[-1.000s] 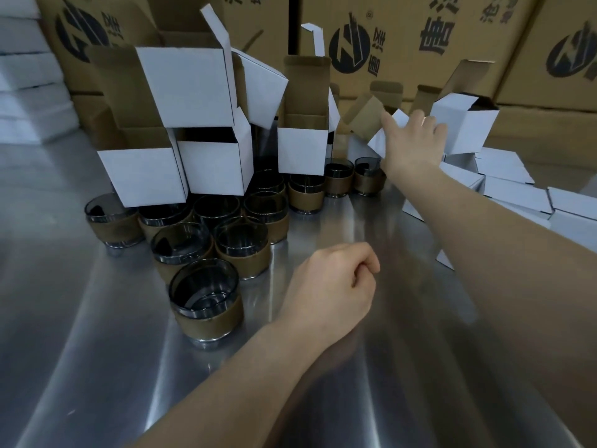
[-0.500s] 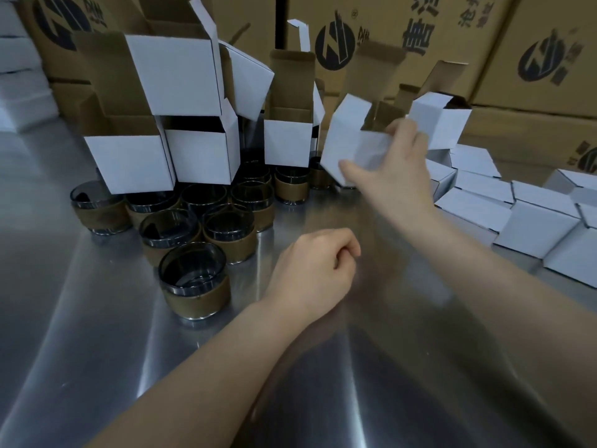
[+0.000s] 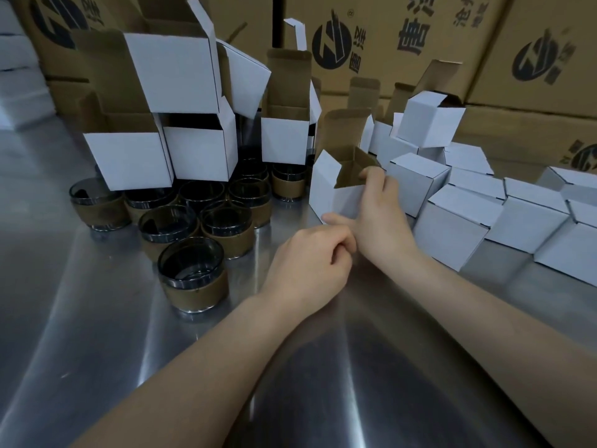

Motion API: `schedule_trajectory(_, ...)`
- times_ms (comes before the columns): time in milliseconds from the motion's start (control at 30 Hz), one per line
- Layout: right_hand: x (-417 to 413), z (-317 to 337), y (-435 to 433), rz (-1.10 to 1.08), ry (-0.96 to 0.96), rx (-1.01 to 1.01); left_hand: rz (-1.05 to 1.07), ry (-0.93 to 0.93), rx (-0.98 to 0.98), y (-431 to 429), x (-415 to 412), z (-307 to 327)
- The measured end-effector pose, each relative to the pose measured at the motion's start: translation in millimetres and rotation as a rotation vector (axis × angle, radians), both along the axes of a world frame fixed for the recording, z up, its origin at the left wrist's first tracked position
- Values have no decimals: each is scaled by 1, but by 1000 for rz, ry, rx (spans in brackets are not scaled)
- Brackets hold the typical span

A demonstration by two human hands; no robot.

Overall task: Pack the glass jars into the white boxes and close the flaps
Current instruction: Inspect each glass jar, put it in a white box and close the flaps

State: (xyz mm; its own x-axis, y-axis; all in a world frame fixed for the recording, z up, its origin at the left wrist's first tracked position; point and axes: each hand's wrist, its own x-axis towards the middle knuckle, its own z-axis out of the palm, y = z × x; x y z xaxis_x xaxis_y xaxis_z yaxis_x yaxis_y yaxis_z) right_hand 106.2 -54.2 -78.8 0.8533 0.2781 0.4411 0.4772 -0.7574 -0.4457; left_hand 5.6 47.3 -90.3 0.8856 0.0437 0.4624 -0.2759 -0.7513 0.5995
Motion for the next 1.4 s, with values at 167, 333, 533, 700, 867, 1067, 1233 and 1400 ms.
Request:
schedule_trajectory(167,-13,16,-4,-74,-326,6,134,1,-15,0,1,0)
schedule_trajectory(333,-28,40,14,363,-184,236,313,43,-39,0,0,2)
schedule_trajectory(533,-17,40,58,577,296,-79,420,112,-101,9,3,2)
schedule_trajectory(700,-7,41,66,567,428,-121,440,129,-67,9,6,0)
schedule_trajectory(867,-8,38,68,539,312,-88,458,140,-50,9,5,-1)
schedule_trajectory(1067,-11,26,49,517,255,63,437,141,-82,8,2,0)
schedule_trajectory(1233,-15,24,33,507,187,241,466,-43,-183,3,0,6)
schedule_trajectory(1400,-22,12,14,493,177,376,504,-225,-278,0,-1,7)
